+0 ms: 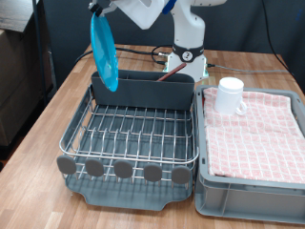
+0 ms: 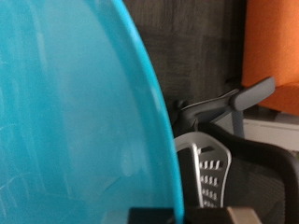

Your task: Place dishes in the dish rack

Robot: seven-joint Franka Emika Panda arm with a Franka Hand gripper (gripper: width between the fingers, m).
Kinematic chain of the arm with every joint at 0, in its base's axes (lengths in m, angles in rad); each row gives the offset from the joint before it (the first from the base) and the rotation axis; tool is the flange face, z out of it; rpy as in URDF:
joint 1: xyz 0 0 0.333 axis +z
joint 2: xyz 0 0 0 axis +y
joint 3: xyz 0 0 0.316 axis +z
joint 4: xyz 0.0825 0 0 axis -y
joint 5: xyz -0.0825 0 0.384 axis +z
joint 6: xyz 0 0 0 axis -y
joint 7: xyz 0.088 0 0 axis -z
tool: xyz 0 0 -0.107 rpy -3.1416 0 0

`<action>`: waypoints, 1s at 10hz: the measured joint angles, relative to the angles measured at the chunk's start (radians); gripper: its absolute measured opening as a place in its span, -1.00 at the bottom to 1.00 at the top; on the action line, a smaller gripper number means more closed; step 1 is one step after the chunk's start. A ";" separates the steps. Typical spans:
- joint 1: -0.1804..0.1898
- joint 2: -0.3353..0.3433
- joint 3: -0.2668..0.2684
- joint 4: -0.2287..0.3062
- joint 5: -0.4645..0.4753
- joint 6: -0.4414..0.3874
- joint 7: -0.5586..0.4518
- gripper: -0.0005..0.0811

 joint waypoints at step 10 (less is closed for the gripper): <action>-0.004 0.074 -0.052 0.005 -0.140 0.064 -0.005 -0.95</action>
